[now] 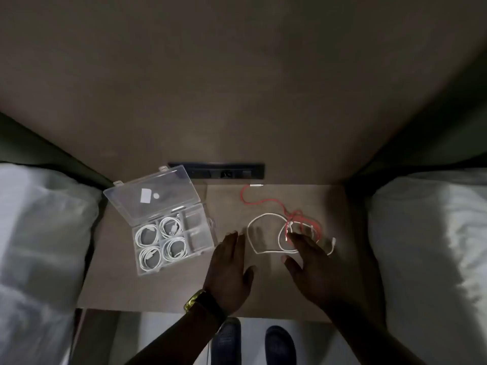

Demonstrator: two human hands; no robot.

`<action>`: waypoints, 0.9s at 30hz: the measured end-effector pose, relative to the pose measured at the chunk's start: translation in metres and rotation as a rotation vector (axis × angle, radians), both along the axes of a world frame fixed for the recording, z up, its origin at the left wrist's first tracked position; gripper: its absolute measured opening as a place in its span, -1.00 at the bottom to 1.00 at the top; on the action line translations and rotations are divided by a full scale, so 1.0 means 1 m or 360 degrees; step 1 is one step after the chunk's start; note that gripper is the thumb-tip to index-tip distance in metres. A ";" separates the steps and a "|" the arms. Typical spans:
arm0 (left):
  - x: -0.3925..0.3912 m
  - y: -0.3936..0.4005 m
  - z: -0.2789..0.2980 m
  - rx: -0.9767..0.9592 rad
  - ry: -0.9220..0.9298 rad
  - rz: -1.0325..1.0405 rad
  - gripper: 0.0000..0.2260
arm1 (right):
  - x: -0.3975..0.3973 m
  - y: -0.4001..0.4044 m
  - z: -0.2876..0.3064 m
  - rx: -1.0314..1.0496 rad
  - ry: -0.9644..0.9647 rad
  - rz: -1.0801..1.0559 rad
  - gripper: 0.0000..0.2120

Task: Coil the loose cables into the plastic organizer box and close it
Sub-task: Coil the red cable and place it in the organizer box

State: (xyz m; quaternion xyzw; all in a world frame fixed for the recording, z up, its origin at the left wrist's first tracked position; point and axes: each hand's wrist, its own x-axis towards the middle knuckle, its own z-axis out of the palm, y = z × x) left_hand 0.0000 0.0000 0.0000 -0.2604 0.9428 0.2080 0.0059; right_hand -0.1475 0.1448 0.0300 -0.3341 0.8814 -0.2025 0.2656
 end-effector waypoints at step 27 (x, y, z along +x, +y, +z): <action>-0.040 -0.072 0.041 0.2658 0.0759 0.0773 -0.74 | -0.050 -0.108 -0.011 -0.0835 0.0242 0.0159 -0.73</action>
